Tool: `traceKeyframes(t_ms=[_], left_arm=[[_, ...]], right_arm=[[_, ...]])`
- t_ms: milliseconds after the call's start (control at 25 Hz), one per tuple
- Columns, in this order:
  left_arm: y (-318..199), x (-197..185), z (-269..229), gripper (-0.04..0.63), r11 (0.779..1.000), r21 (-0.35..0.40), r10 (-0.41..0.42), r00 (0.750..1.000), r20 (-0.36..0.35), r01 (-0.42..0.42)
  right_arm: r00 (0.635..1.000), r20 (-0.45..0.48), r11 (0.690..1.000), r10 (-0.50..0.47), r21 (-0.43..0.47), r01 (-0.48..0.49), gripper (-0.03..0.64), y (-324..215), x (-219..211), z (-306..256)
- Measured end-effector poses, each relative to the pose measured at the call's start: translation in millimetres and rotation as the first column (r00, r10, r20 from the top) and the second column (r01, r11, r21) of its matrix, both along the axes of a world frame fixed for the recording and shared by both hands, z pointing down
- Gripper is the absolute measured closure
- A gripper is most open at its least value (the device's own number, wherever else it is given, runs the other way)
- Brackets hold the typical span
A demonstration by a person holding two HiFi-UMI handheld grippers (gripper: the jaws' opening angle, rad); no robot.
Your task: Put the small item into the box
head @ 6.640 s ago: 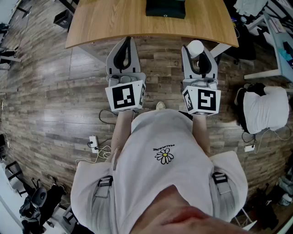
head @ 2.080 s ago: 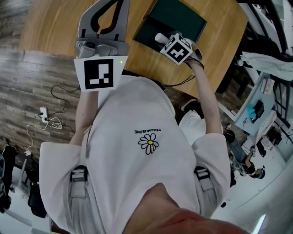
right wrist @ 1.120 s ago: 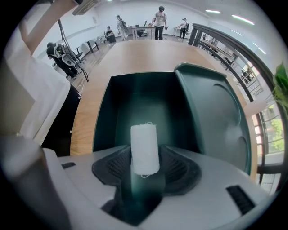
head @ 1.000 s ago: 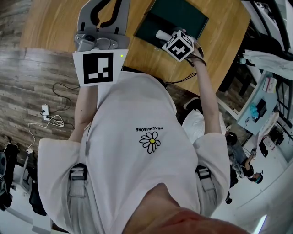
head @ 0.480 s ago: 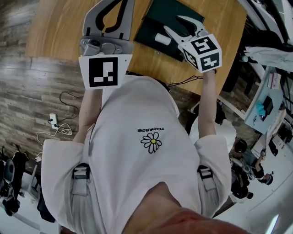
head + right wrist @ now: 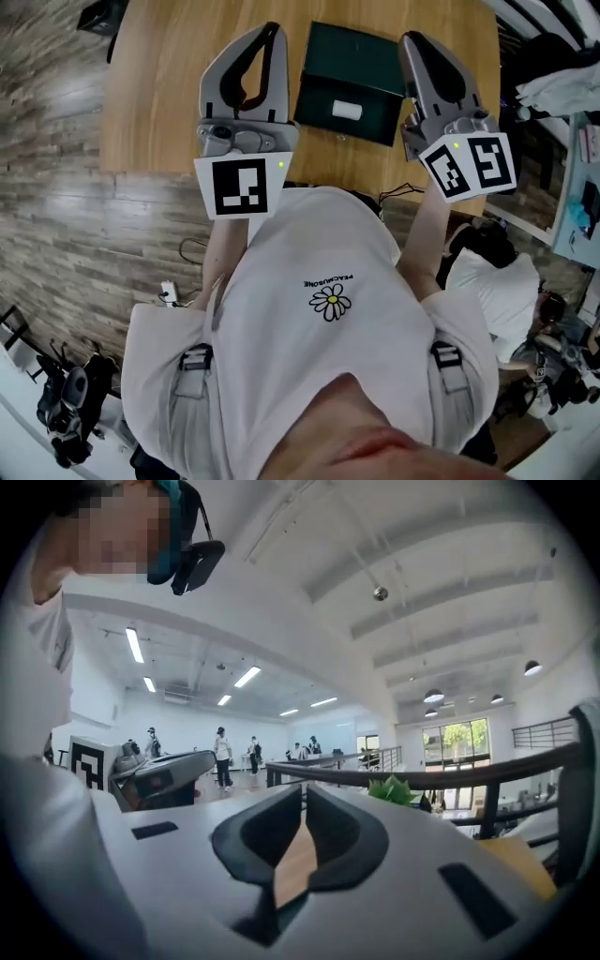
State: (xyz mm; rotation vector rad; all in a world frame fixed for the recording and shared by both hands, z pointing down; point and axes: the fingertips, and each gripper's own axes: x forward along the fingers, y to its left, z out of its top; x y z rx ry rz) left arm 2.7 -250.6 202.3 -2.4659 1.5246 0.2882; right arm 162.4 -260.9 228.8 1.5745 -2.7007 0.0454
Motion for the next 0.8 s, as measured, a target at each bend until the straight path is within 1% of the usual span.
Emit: traceKeyframes(t_ms=[80,160,240,360,560,800], left_arm=[[1.5,7.5,-7.2,0.580,1.000,0.012,0.021,1.000,-0.002,-0.021],[3.0,12.3,-11.8,0.580,0.999,0.018,0.035,0.999,0.009,-0.035],[4.0,15.1,-13.0,0.580,0.999,0.017,0.044,0.999,0.019,-0.045],[5.0,22.2,-10.8,0.580,0.998,0.013,0.063,0.997,0.032,-0.064],[8.8,28.0,-8.5,0.580,0.997,0.007,0.076,0.997,0.033,-0.076],[12.1,23.4,-8.9,0.580,0.997,0.008,0.077,0.997,0.027,-0.078]], right_arm=[[0.997,0.047,0.996,0.063,0.060,-0.066,0.609,11.9,8.5,-9.1],[0.990,0.090,0.987,0.112,0.104,-0.122,0.609,21.7,11.7,-14.8],[0.980,0.096,0.973,0.175,0.136,-0.187,0.611,27.6,13.1,-16.0],[0.963,0.075,0.948,0.261,0.169,-0.270,0.611,32.6,17.5,-10.9],[0.956,0.065,0.941,0.287,0.166,-0.294,0.611,38.7,16.5,-3.5],[0.945,0.012,0.930,0.327,0.174,-0.324,0.612,44.6,10.5,0.1]])
